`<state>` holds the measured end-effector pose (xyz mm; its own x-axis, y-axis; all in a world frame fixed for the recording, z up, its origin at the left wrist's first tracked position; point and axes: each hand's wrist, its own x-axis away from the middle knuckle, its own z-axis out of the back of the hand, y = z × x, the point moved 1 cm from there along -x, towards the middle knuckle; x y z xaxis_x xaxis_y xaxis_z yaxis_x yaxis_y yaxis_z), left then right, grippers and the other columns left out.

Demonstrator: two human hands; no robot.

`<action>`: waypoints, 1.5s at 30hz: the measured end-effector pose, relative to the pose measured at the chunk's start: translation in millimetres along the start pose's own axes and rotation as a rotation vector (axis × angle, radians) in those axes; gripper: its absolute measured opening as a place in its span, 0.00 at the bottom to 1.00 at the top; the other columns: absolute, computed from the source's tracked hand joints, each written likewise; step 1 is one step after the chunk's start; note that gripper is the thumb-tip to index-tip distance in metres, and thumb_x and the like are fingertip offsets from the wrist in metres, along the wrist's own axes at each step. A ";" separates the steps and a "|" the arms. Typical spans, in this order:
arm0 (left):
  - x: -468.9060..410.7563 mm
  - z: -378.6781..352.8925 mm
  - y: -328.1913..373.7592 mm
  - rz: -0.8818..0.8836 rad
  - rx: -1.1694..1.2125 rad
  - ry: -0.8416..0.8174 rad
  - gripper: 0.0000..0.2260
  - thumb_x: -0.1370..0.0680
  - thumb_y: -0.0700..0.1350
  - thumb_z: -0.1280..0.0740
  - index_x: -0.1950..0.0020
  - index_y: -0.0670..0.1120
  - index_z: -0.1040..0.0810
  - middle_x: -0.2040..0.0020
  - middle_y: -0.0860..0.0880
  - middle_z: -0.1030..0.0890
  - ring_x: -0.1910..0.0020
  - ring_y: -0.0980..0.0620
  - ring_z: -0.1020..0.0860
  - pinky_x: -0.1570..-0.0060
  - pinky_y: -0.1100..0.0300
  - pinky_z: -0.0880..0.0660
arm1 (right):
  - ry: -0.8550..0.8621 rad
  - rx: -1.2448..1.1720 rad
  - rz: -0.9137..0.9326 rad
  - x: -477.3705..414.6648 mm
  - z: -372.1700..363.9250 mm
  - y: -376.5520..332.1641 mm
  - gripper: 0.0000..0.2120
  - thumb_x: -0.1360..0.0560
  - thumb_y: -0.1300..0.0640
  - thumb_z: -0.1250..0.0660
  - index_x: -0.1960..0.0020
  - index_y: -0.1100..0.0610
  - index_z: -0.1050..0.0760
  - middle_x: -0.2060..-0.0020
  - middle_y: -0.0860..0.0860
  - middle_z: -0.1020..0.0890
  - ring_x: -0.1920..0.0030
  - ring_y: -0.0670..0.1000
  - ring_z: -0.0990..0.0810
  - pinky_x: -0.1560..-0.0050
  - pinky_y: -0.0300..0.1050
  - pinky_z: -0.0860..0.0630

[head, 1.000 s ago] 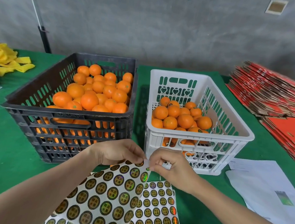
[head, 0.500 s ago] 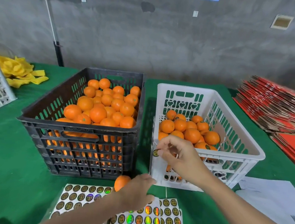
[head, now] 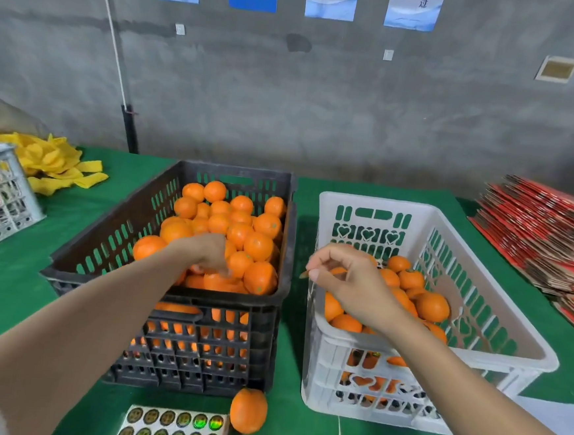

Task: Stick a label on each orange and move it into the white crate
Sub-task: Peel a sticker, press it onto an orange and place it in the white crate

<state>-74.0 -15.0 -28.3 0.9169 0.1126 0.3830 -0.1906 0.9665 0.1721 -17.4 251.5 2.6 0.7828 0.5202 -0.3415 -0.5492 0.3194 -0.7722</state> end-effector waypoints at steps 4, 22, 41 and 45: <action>-7.1 -11.6 16.1 0.023 -0.307 -0.038 0.19 0.22 0.58 0.34 0.62 0.44 0.29 0.68 0.48 0.30 0.71 0.52 0.31 0.74 0.64 0.35 | 0.023 0.001 -0.032 -2.1 5.6 6.5 0.07 0.25 0.66 0.33 0.58 0.55 0.23 0.60 0.49 0.22 0.58 0.50 0.24 0.54 0.41 0.26; 86.0 17.5 33.5 -0.250 1.847 -0.358 0.23 0.21 0.54 0.43 0.30 0.44 0.32 0.42 0.34 0.25 0.66 0.42 0.20 0.70 0.57 0.23 | 0.035 -0.245 -0.105 -5.4 14.3 -22.4 0.07 0.25 0.66 0.34 0.59 0.56 0.22 0.63 0.52 0.22 0.60 0.48 0.25 0.52 0.43 0.26; 128.0 -35.5 96.9 -0.304 2.053 -0.230 0.22 0.30 0.46 0.32 0.38 0.39 0.25 0.44 0.38 0.18 0.48 0.40 0.17 0.51 0.47 0.19 | -0.040 -0.112 0.040 11.9 27.7 -46.2 0.08 0.26 0.67 0.32 0.58 0.56 0.23 0.66 0.45 0.23 0.66 0.38 0.26 0.60 0.31 0.29; 129.9 -39.8 101.1 -0.302 2.047 -0.216 0.22 0.29 0.46 0.32 0.36 0.39 0.26 0.42 0.38 0.19 0.46 0.41 0.18 0.48 0.46 0.20 | -0.070 -0.014 0.021 11.3 32.4 -47.0 0.10 0.26 0.65 0.32 0.60 0.50 0.23 0.70 0.43 0.25 0.69 0.37 0.27 0.63 0.29 0.31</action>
<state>39.8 106.5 2.7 0.9693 -0.1341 0.2063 -0.2425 -0.6620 0.7092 7.7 268.0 52.5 0.7482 0.5812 -0.3201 -0.5610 0.2965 -0.7729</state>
